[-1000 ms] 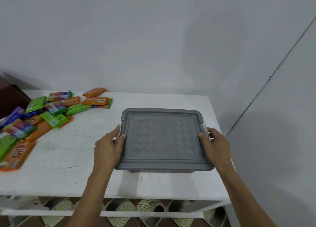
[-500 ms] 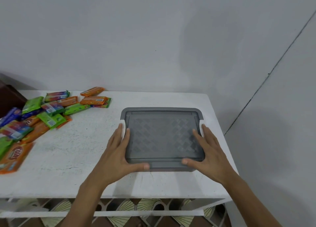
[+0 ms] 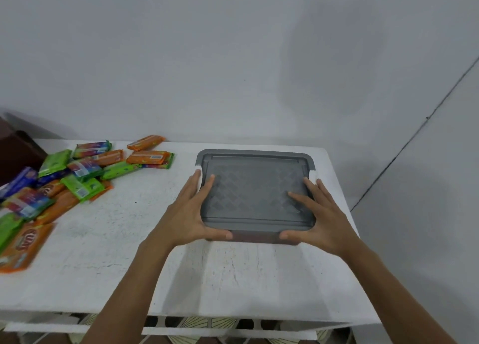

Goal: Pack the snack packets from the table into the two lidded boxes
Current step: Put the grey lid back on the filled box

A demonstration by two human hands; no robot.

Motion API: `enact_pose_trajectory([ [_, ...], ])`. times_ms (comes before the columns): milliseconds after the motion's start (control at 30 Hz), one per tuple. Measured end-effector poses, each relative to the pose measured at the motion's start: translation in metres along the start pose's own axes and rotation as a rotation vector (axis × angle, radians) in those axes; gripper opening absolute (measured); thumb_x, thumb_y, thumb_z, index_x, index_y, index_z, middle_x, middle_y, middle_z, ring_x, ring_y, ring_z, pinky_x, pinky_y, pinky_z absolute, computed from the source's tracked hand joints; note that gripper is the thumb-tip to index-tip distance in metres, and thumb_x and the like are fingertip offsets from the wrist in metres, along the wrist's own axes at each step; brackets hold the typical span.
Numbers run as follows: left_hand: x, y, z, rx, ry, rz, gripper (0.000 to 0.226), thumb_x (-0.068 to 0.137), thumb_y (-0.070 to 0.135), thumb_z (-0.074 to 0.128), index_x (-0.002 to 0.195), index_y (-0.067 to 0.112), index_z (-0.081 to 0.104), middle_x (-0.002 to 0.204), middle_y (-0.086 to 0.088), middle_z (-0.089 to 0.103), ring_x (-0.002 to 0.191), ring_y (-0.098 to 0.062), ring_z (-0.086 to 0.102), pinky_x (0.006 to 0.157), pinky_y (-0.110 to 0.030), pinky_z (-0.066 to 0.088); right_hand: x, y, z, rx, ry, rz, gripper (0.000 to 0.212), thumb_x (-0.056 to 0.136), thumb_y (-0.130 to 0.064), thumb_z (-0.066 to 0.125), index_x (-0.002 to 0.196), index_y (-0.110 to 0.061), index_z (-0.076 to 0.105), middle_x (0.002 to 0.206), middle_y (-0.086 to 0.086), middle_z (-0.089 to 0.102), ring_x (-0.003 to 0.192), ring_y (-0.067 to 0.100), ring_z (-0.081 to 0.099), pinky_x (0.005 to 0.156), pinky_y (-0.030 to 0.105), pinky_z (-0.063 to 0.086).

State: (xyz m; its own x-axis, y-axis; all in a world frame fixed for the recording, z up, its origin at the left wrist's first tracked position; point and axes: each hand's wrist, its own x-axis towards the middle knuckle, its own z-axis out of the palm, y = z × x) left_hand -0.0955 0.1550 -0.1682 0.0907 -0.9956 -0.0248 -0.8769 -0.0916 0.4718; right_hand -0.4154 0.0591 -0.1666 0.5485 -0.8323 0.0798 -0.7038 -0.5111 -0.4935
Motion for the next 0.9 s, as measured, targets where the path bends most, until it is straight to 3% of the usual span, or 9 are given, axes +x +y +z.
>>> enact_pose_trajectory([
  [200, 0.081, -0.001, -0.017, 0.090, 0.000, -0.058, 0.135, 0.044, 0.100, 0.047, 0.151, 0.042, -0.010, 0.162, 0.011, -0.016, 0.151, -0.018, 0.004, 0.115, -0.053, 0.026, 0.075, 0.019, -0.005, -0.160, 0.008, 0.047, 0.100, 0.062, -0.090, 0.038, 0.148, -0.038, 0.035, 0.164, -0.003, 0.010, 0.152, 0.027, 0.005, 0.119, 0.057, 0.020],
  [433, 0.155, 0.003, -0.023, 0.112, 0.026, -0.110, 0.146, 0.045, 0.099, 0.043, 0.155, 0.016, -0.007, 0.164, -0.005, -0.002, 0.149, -0.026, 0.016, 0.114, -0.049, 0.030, 0.147, 0.032, -0.012, -0.277, -0.027, 0.130, 0.099, 0.068, -0.089, 0.010, 0.153, -0.039, 0.022, 0.164, 0.006, 0.011, 0.151, 0.032, -0.001, 0.120, 0.055, 0.015],
  [700, 0.187, -0.009, -0.027, 0.031, -0.055, -0.085, 0.149, 0.046, 0.093, 0.055, 0.152, 0.019, -0.019, 0.163, 0.003, -0.016, 0.151, -0.018, -0.001, 0.118, -0.049, 0.021, 0.171, 0.032, -0.007, -0.312, -0.137, 0.204, 0.088, 0.075, -0.082, 0.009, 0.154, -0.042, 0.003, 0.165, 0.003, -0.006, 0.150, 0.033, -0.013, 0.118, 0.058, 0.007],
  [900, 0.180, -0.002, -0.025, 0.083, -0.019, -0.113, 0.140, 0.054, 0.090, 0.051, 0.153, 0.019, -0.017, 0.164, 0.001, -0.012, 0.149, -0.025, 0.016, 0.113, -0.052, 0.032, 0.170, 0.024, -0.007, -0.401, -0.161, 0.213, 0.083, 0.082, -0.077, 0.005, 0.154, -0.038, 0.001, 0.165, 0.006, -0.005, 0.149, 0.037, -0.013, 0.118, 0.059, 0.006],
])
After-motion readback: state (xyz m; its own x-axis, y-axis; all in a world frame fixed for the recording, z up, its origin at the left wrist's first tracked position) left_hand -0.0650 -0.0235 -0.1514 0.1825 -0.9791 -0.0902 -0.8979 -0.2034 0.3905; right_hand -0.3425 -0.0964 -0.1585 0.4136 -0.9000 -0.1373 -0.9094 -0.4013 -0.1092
